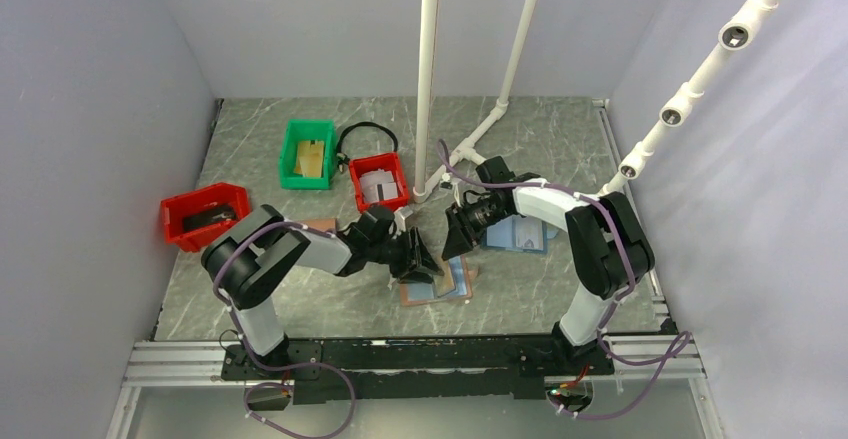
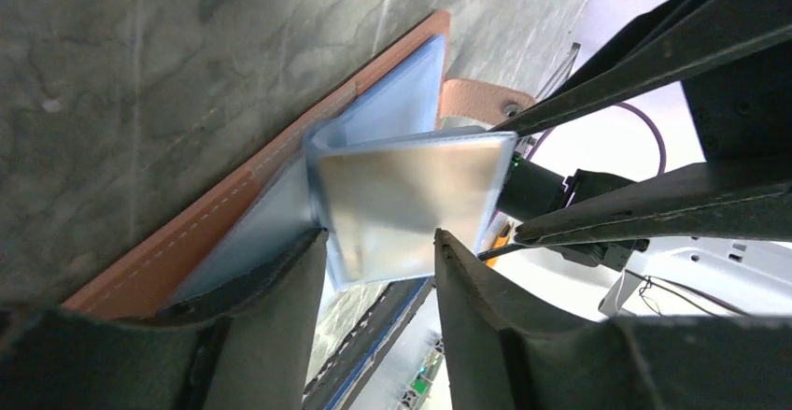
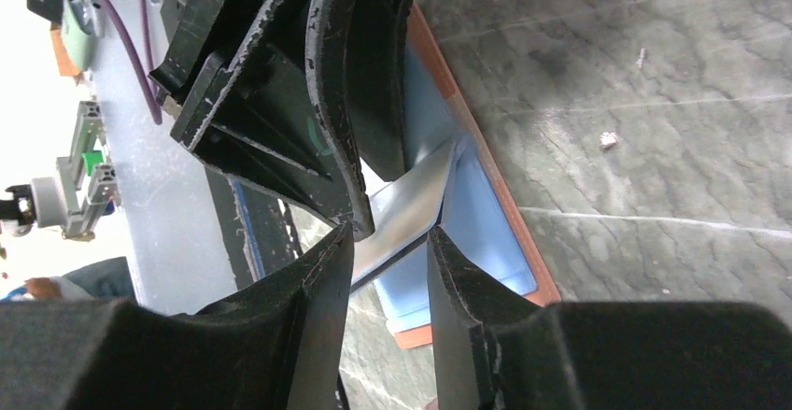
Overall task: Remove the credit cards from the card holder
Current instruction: Remove the credit card from the card holder.
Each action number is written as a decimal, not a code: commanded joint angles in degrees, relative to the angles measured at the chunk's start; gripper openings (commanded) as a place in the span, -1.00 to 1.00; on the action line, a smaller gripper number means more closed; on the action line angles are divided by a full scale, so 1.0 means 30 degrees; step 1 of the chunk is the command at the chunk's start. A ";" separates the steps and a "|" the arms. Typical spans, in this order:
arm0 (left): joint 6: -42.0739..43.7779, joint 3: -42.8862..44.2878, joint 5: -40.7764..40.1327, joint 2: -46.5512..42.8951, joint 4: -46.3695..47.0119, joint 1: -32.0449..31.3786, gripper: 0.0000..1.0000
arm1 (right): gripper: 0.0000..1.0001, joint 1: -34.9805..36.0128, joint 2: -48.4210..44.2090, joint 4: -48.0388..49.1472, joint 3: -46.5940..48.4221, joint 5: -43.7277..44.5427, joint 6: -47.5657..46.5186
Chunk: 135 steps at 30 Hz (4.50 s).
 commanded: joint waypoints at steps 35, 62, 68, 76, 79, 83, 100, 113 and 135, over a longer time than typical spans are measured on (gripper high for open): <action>0.1304 0.0017 -0.0276 -0.1028 0.2561 -0.0015 0.57 | -0.27 0.0933 0.0722 0.0228 0.0222 -0.1418 0.2043; 0.1872 -0.0187 0.0012 -0.1577 0.2339 -0.0188 0.60 | -0.19 0.0918 0.1372 0.0709 0.0306 -0.1564 0.3268; 0.1942 -0.0335 0.0171 -0.1575 0.2761 -0.0216 0.60 | -0.18 0.0920 0.1482 0.0711 0.0346 -0.1627 0.3374; 0.1978 -0.0346 -0.0259 -0.1817 0.2019 -0.0211 0.55 | -0.18 0.0925 0.1443 0.0727 0.0316 -0.1703 0.3404; 0.2017 -0.0179 -0.0663 -0.1965 0.1150 -0.0219 0.55 | -0.18 0.0933 0.1412 0.0754 0.0259 -0.1867 0.3404; 0.2067 0.0073 -0.1535 -0.2423 -0.0555 -0.0225 0.56 | -0.18 0.0914 0.1322 0.0755 0.0222 -0.2000 0.3404; 0.2168 0.0075 -0.1873 -0.2981 -0.0915 -0.0228 0.52 | -0.22 0.0988 0.0905 0.1341 -0.0283 -0.2840 0.3967; 0.2589 0.0429 -0.2114 -0.3170 -0.1857 -0.0286 0.52 | -0.38 0.1532 0.1119 0.1971 -0.0485 -0.4217 0.5103; 0.2291 -0.0348 -0.1764 -0.3941 -0.1594 -0.0027 0.03 | -0.38 0.1504 0.1077 0.1123 -0.0280 -0.3366 0.4310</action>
